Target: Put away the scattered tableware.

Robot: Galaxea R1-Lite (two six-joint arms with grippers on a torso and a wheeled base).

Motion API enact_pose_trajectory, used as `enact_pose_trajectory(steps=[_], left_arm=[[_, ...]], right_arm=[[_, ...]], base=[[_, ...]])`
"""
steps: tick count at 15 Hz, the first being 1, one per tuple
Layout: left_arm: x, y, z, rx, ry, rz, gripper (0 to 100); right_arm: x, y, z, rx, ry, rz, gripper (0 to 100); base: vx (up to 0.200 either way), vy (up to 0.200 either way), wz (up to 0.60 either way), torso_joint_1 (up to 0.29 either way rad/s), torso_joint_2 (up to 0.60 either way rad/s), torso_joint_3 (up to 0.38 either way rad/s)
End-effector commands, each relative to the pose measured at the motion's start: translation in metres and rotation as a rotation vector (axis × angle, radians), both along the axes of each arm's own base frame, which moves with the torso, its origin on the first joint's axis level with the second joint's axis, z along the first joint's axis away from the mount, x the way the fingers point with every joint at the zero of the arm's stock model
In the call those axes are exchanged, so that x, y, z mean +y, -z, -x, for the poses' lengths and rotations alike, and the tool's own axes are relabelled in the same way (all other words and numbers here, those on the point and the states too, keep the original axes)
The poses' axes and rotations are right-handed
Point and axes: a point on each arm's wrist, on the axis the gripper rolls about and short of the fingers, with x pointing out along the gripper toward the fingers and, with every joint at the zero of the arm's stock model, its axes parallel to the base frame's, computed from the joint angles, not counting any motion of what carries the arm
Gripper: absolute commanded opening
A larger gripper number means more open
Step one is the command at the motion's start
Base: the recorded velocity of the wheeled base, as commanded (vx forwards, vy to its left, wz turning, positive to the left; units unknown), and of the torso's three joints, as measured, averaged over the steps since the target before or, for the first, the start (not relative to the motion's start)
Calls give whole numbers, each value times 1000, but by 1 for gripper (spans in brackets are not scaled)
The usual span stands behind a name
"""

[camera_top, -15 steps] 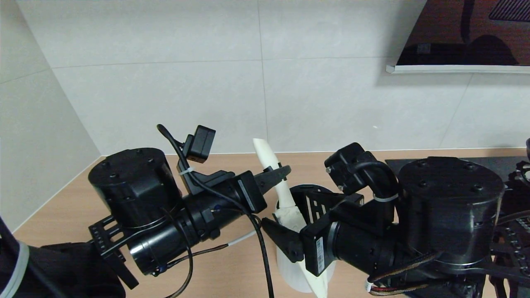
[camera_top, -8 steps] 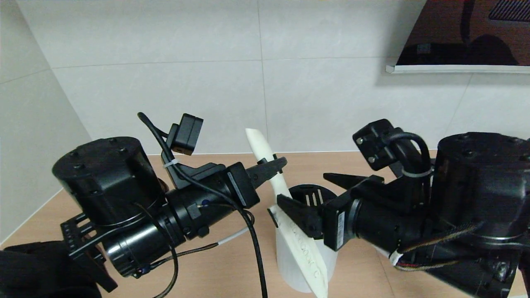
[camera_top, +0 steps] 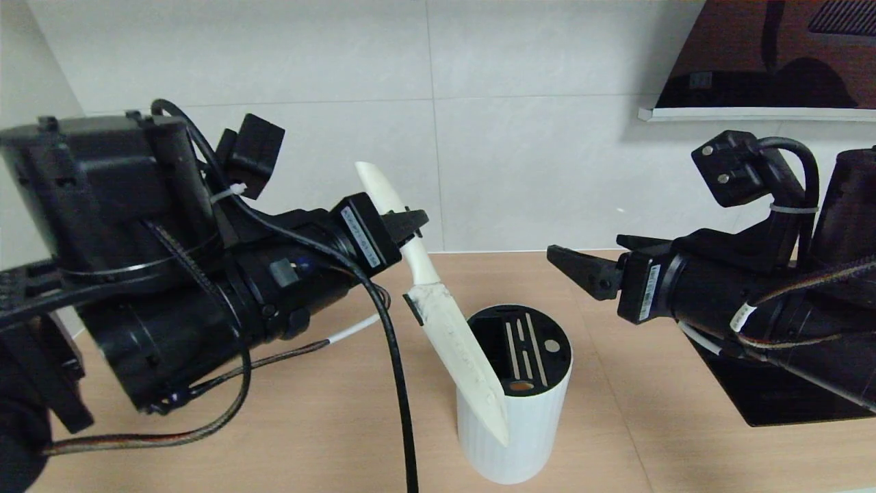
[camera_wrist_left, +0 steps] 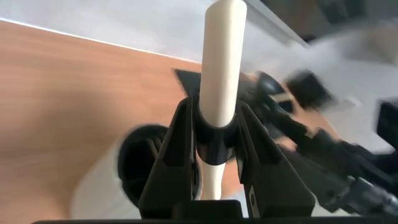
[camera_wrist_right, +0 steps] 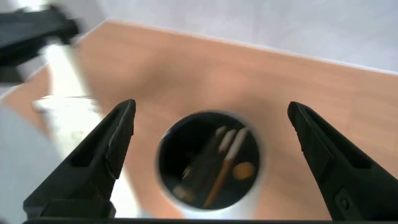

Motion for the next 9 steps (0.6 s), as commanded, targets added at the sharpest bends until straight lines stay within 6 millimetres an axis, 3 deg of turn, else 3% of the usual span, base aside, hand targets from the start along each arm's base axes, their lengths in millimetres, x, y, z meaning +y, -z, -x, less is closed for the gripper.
enact_pose_trajectory(steps=[1, 3, 4, 7, 9], left_arm=[[4, -27, 11, -50, -10, 45, 0], [-3, -33, 14, 10, -78, -100, 0], [-16, -34, 13, 19, -134, -145, 0], [-39, -28, 11, -37, -256, -244, 0], [-66, -22, 11, -128, -337, -275, 0]], right_arm=[[-6, -3, -3, -7, 24, -6, 100], [-10, -3, -6, -9, 45, -8, 100], [-11, -2, -8, -4, 53, -4, 100], [-10, 1, -9, 4, 53, 3, 100], [-10, 2, -9, 6, 53, 5, 100]], base=[[0, 0, 0, 0, 0, 0], [0, 0, 0, 0, 0, 0], [0, 0, 0, 0, 0, 0], [0, 0, 0, 0, 0, 0], [0, 0, 0, 0, 0, 0]])
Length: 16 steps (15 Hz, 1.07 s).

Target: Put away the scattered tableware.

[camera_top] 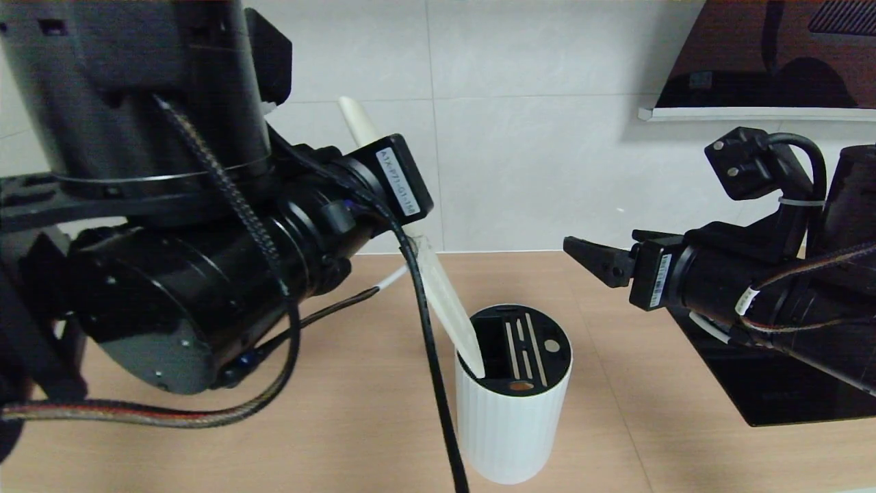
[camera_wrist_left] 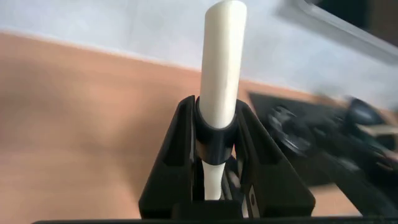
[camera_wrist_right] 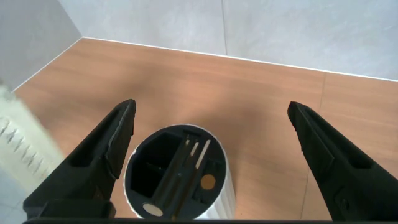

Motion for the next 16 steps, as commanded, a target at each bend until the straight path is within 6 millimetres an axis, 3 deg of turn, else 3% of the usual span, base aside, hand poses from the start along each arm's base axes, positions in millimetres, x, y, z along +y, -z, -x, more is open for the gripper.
enact_pose_trajectory(steps=[1, 6, 16], left_arm=[[-33, 23, -1, -24, -8, -74, 0], [-55, 53, -7, -157, -54, -137, 0], [-61, 64, -11, -153, -51, -155, 0]], right_arm=[[0, 1, -1, 4, 2, 1, 100], [2, 3, -3, 9, 2, 7, 100], [2, 4, -2, 9, 0, 7, 100]], base=[[0, 0, 0, 0, 0, 0], [0, 0, 0, 0, 0, 0], [0, 0, 0, 0, 0, 0]])
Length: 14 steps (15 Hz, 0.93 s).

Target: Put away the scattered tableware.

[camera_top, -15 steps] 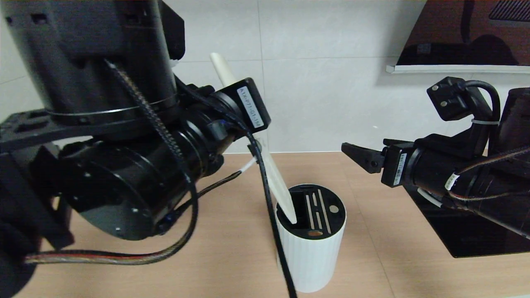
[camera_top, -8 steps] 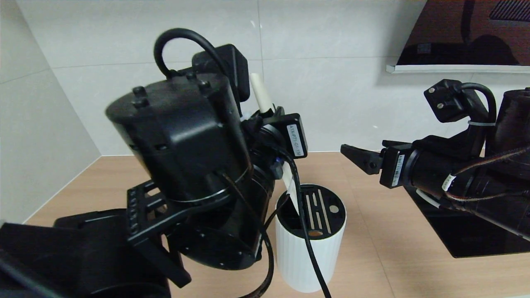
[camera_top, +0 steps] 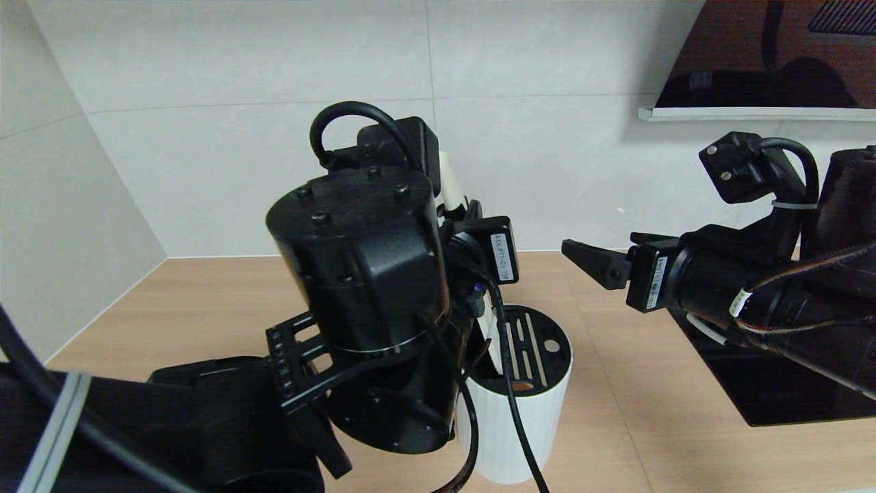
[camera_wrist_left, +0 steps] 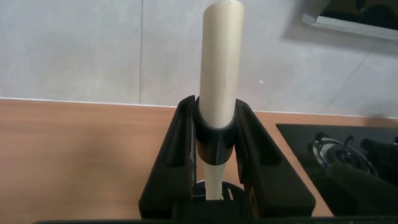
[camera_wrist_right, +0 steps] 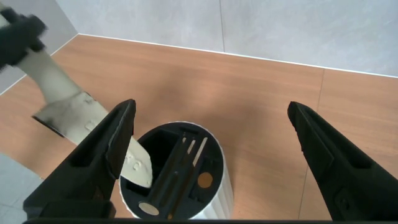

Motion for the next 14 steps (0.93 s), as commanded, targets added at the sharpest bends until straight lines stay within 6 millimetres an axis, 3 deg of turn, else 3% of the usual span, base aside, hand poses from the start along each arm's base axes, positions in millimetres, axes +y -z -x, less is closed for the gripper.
enact_pose_trajectory(steps=[1, 14], left_arm=[[-1, 2, -1, 4, 0, -5, 0], [-26, 58, -14, 95, 15, -100, 0]], right_arm=[[0, 0, 0, 1, -1, 1, 100], [0, 2, 0, 4, -1, 5, 100]], base=[[0, 0, 0, 0, 0, 0], [0, 0, 0, 0, 0, 0]])
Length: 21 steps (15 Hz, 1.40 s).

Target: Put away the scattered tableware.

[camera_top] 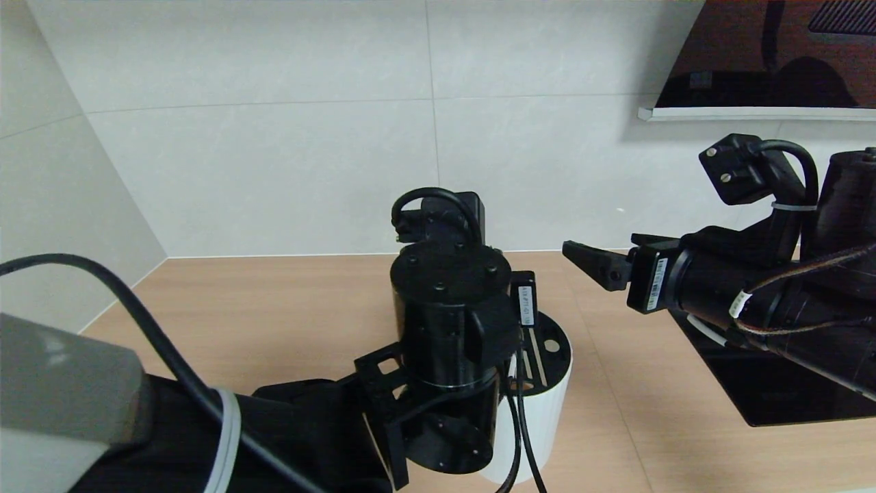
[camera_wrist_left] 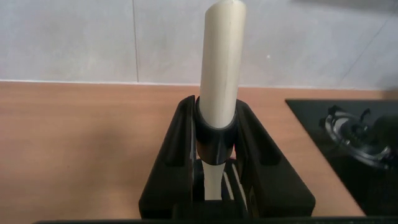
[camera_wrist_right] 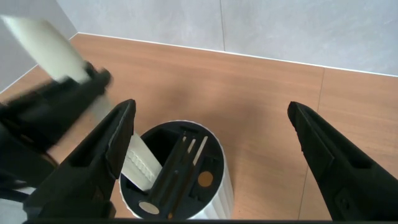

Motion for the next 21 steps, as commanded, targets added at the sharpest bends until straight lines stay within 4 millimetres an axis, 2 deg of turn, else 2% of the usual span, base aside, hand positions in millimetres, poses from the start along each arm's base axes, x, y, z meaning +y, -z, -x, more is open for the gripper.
enact_pose_trajectory(steps=[1, 10, 21], left_arm=[[-5, 11, -2, 17, 1, -21, 0], [-16, 51, 2, 83, 28, -117, 0], [-17, 56, 3, 93, 41, -125, 0]], right_arm=[[0, 1, 0, 2, 0, 2, 100], [1, 4, -2, 11, 2, 10, 100], [2, 6, -3, 15, 3, 15, 100]], base=[[0, 0, 0, 0, 0, 0], [0, 0, 0, 0, 0, 0], [0, 0, 0, 0, 0, 0]])
